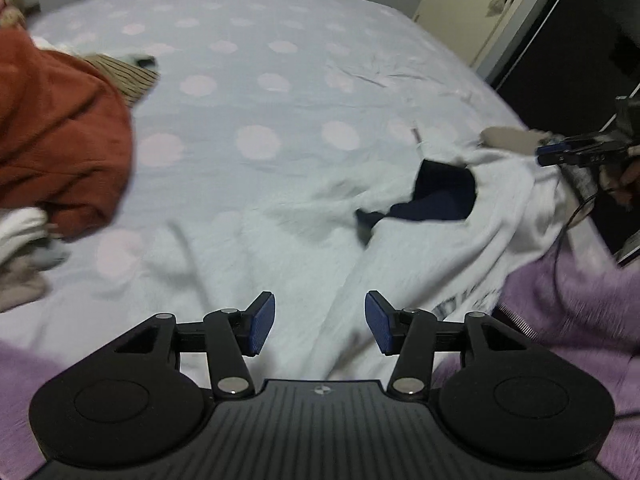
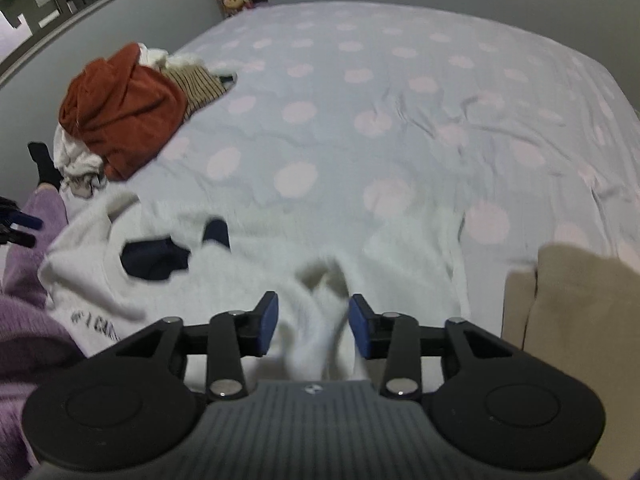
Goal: Fold clothes
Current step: 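Lift the sweatshirt by its hem with both grippers, raising it off the sheet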
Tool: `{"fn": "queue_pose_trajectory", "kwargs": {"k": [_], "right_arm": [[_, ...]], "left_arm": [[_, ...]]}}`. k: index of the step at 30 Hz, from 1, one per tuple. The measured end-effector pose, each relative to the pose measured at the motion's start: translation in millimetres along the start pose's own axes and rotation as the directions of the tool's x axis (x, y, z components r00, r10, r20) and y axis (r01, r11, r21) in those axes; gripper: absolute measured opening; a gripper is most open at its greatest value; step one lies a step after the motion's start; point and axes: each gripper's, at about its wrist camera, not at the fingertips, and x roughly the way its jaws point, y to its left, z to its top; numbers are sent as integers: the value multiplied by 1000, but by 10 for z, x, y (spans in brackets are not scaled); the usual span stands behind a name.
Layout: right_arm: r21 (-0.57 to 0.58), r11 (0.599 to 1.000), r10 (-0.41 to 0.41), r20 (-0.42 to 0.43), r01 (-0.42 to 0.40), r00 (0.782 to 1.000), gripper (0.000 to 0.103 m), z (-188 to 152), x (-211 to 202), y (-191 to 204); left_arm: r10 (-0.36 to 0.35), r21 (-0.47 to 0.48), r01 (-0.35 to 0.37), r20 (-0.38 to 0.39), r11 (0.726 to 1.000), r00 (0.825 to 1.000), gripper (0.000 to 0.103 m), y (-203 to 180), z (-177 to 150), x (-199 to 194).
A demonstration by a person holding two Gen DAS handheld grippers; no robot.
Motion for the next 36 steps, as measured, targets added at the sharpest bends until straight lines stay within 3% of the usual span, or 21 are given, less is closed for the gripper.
{"fn": "queue_pose_trajectory", "kwargs": {"k": [3,7,12,15,17,19,23,29,32,34,36], "right_arm": [[25,999,31,2,-31,1000,48,156,72,-28],[45,996,83,-50,-80,995,48,253,285,-61],[68,986,160,-165,-150,973,49,213,614,-116],[88,977,209,-201,-195,957,47,124,695,-134],[84,974,224,-211,-211,951,41,71,692,-113],[70,975,220,-208,-210,953,26,39,649,-69],[51,979,205,-157,-199,966,15,50,480,-19],[-90,989,114,-19,-115,993,12,300,126,255],[-180,984,39,112,-18,993,11,554,-155,469],[-229,972,-9,218,60,976,10,735,-376,610],[-255,957,-51,326,140,944,10,910,-609,741]], "left_arm": [[-69,-38,67,-60,997,996,48,67,79,342],[-147,-102,132,-154,986,977,48,144,5,716],[-186,-153,154,-222,976,957,48,175,-164,931],[-197,-179,158,-227,971,954,45,174,-257,945],[-192,-181,154,-213,971,958,37,149,-295,913],[-179,-164,148,-195,975,964,30,115,-311,847],[-137,-121,122,-130,985,982,14,24,-281,647],[-25,-84,30,68,996,997,9,-45,45,81],[60,-75,-46,206,996,977,8,-100,325,-331],[112,-65,-96,306,993,945,8,-174,521,-636],[156,-55,-147,407,988,900,8,-284,714,-961]]}}
